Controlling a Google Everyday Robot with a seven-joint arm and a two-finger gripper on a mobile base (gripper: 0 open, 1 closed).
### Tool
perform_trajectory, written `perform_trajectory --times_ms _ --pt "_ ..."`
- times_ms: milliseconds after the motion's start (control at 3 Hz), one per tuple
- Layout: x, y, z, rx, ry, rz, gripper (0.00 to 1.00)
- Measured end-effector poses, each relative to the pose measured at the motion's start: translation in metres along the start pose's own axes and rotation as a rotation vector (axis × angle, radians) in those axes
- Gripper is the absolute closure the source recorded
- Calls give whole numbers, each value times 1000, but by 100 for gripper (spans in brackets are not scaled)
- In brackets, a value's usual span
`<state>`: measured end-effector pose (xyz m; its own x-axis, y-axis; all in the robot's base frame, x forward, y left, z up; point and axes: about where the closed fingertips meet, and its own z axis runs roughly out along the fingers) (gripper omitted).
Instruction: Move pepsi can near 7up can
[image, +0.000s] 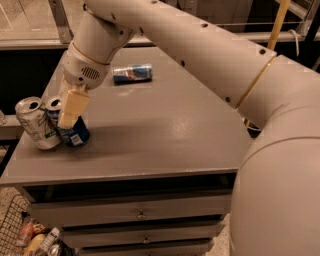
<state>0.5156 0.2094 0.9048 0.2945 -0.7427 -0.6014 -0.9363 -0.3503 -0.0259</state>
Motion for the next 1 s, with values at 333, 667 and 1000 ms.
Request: perform_trajectory --times_ms 333,667,1000 --pt "-1 0 2 -2 0 -1 36" --pt "-2 0 4 -5 0 -3 13" --pt "-2 1 5 -7 0 -4 0"
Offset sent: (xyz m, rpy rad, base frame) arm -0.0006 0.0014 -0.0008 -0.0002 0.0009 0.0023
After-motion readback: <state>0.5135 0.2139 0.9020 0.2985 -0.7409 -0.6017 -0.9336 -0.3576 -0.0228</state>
